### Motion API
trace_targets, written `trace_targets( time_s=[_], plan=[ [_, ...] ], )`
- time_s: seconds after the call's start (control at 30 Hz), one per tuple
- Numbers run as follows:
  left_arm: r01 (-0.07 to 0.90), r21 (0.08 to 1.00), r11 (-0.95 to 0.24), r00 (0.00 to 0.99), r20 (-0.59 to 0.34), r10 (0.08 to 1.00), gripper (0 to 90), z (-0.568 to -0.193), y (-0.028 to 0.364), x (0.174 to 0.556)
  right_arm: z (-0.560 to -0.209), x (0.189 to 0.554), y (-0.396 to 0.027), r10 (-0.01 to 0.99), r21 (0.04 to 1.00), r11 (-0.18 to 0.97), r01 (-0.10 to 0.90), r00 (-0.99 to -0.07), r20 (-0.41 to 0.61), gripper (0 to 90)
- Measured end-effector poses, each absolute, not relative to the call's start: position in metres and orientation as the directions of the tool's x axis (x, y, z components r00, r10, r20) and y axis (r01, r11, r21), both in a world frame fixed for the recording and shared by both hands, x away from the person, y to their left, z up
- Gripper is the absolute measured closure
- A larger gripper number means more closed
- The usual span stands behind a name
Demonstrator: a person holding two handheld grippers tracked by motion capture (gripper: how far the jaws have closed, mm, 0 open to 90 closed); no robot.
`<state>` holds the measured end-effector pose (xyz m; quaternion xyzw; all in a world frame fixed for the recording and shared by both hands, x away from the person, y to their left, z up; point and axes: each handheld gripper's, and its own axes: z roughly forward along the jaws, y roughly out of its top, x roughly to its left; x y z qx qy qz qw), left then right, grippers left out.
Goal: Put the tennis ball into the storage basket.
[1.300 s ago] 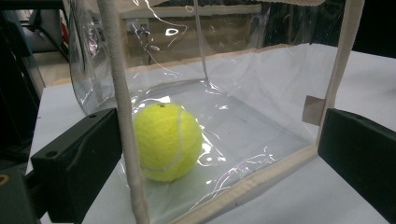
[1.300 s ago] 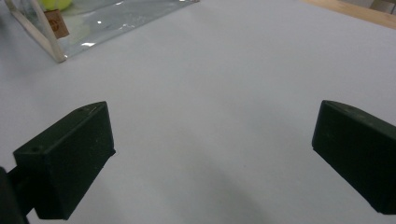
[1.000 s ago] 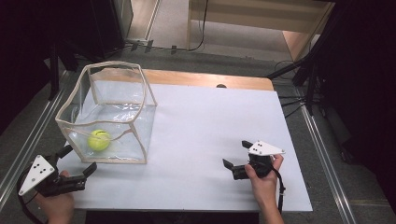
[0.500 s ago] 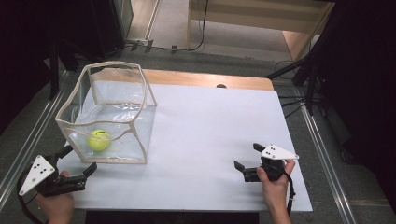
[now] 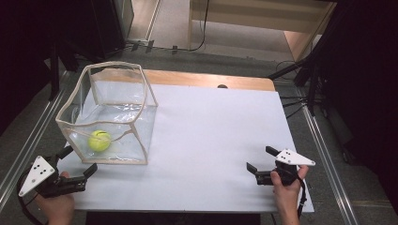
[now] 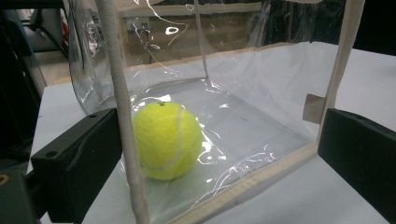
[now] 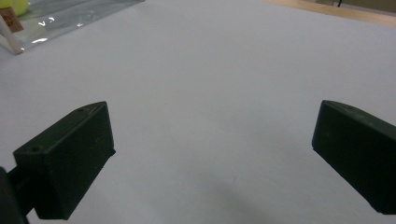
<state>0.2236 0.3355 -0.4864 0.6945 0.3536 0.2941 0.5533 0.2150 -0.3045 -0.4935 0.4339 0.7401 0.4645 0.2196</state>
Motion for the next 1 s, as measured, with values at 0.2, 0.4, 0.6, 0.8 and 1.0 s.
trace_targets(
  time_s=[0.2,0.4,0.6,0.8,1.0],
  plan=[
    [0.165,0.977,-0.138,0.578,0.018,0.816,0.1,-0.486,0.336,0.224,-0.493,0.209,-0.317,0.860,0.883,0.185,0.431,-0.505,0.067,0.0],
    [0.163,0.977,-0.137,0.582,0.016,0.813,0.1,-0.486,0.337,0.224,-0.495,0.206,-0.326,0.876,0.887,0.163,0.432,-0.478,0.071,0.0],
    [0.165,0.977,-0.136,0.586,0.014,0.810,0.1,-0.486,0.338,0.224,-0.496,0.201,-0.335,0.892,0.883,0.182,0.433,-0.450,0.036,0.0],
    [0.165,0.977,-0.136,0.585,0.014,0.811,0.1,-0.486,0.337,0.224,-0.500,0.200,-0.347,0.900,0.885,0.148,0.442,-0.432,0.065,0.0],
    [0.164,0.977,-0.137,0.586,0.015,0.810,0.1,-0.486,0.337,0.224,-0.502,0.199,-0.354,0.905,0.892,0.109,0.440,-0.415,0.094,0.0]
  ],
)
